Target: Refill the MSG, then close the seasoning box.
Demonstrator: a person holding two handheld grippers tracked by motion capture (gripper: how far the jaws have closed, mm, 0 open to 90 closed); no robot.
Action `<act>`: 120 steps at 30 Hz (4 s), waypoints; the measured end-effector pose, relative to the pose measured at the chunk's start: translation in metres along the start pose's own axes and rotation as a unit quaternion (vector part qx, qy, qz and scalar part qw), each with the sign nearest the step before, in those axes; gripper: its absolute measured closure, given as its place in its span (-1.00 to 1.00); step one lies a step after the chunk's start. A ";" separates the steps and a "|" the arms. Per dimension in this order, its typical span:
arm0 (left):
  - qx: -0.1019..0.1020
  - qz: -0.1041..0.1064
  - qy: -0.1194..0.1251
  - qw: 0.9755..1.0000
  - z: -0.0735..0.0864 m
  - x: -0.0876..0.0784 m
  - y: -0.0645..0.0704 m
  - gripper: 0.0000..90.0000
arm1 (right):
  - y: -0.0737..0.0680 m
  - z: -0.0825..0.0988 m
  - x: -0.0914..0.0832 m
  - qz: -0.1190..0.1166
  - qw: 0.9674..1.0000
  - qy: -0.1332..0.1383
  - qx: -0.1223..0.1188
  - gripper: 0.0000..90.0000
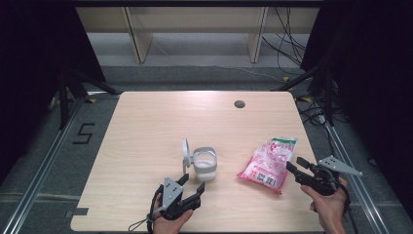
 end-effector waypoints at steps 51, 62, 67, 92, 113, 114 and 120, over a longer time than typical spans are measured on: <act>0.073 -0.003 0.004 0.997 -0.051 -0.003 -0.041 0.97 | -0.050 0.020 -0.023 -0.053 0.996 0.000 -0.067 0.06; 0.081 -0.004 0.000 0.997 -0.053 0.002 -0.043 0.98 | -0.052 0.022 -0.023 -0.058 0.996 0.000 -0.065 0.06; 0.084 -0.002 -0.001 0.996 -0.054 0.003 -0.042 0.99 | -0.054 0.022 -0.024 -0.062 0.996 0.001 -0.069 0.06; 0.091 0.007 0.007 0.996 -0.065 0.006 -0.029 0.98 | -0.054 0.023 -0.023 -0.063 0.995 0.008 -0.082 0.06; 0.083 0.041 -0.011 0.996 -0.074 0.006 -0.014 0.25 | -0.052 0.027 -0.027 -0.064 0.995 -0.004 -0.072 0.03; 0.087 0.045 -0.020 0.995 -0.075 0.006 -0.013 0.13 | -0.053 0.027 -0.027 -0.063 0.996 -0.003 -0.069 0.02; 0.084 0.038 -0.037 0.995 -0.079 0.003 -0.010 -0.23 | -0.055 0.027 -0.026 -0.071 0.995 -0.001 -0.067 -0.01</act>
Point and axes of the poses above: each handheld gripper's, and its own axes: x roughly forward along the jaws, z roughly out of its underside, y roughly to its right, the point moved 8 cm from there along x, roughly forward along the jaws, and after that the axes turned 2 degrees about -x, right-handed, at the moved point
